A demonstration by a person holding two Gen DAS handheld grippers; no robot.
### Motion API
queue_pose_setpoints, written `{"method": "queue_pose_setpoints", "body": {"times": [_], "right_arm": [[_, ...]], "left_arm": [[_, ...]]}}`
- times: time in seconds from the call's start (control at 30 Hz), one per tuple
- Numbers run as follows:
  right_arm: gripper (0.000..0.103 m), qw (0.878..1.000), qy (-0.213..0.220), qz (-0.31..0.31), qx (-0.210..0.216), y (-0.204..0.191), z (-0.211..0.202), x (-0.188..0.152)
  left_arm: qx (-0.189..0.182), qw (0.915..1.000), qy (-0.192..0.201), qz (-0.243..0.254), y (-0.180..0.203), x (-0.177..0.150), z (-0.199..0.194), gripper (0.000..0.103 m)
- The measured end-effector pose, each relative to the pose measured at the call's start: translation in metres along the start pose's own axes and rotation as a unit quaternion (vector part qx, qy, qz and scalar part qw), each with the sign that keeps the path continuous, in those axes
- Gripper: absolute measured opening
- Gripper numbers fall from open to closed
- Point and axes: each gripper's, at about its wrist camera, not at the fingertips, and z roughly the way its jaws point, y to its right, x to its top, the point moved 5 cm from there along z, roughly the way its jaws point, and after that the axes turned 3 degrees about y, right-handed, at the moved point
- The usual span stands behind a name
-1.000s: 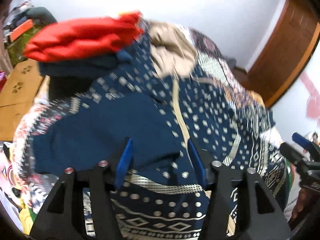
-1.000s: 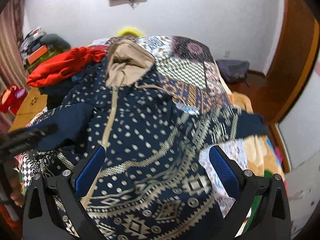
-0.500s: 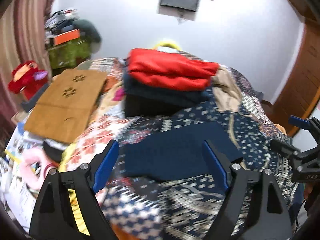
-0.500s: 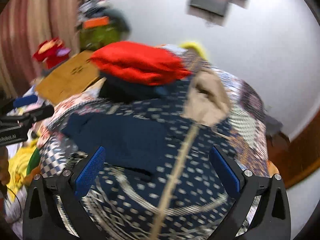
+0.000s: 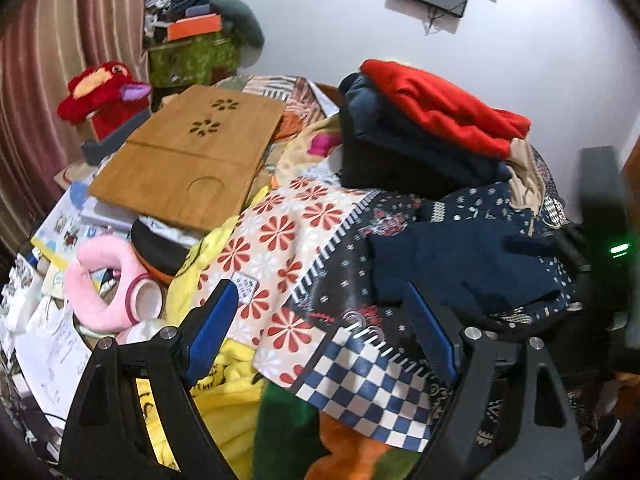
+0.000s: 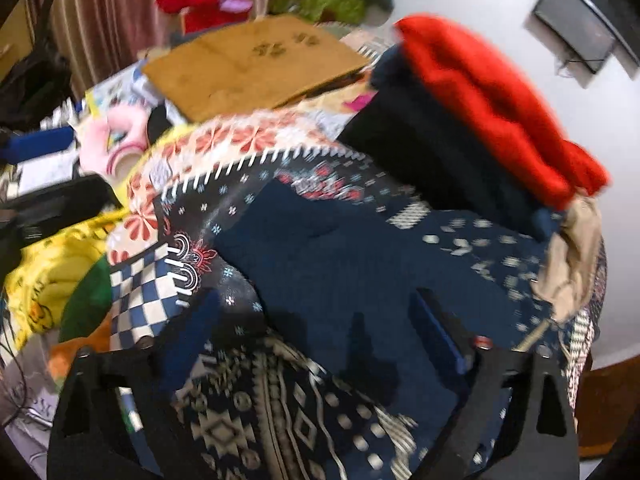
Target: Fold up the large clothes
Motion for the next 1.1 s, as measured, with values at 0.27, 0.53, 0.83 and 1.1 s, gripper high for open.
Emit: {"method": "queue_pose_setpoints", "body": {"times": [0.27, 0.53, 0.83, 1.1], "right_arm": [[0.062, 0.997, -0.048, 0.033, 0.048, -0.008, 0.044, -0.006], [0.01, 0.996, -0.009, 0.069, 0.053, 0.007, 0.036, -0.004], [0.01, 0.985, 0.079, 0.149, 0.024, 0.076, -0.042, -0.003], [0.01, 0.962, 0.16, 0.219, -0.023, 0.155, -0.127, -0.027]], "left_arm": [[0.002, 0.9999, -0.011, 0.0, 0.001, -0.005, 0.012, 0.084], [-0.002, 0.9999, -0.015, 0.008, 0.016, -0.005, 0.016, 0.084], [-0.013, 0.9992, 0.003, 0.038, 0.05, 0.003, -0.001, 0.084], [-0.018, 0.9972, 0.008, 0.072, 0.081, 0.004, -0.01, 0.089]]}}
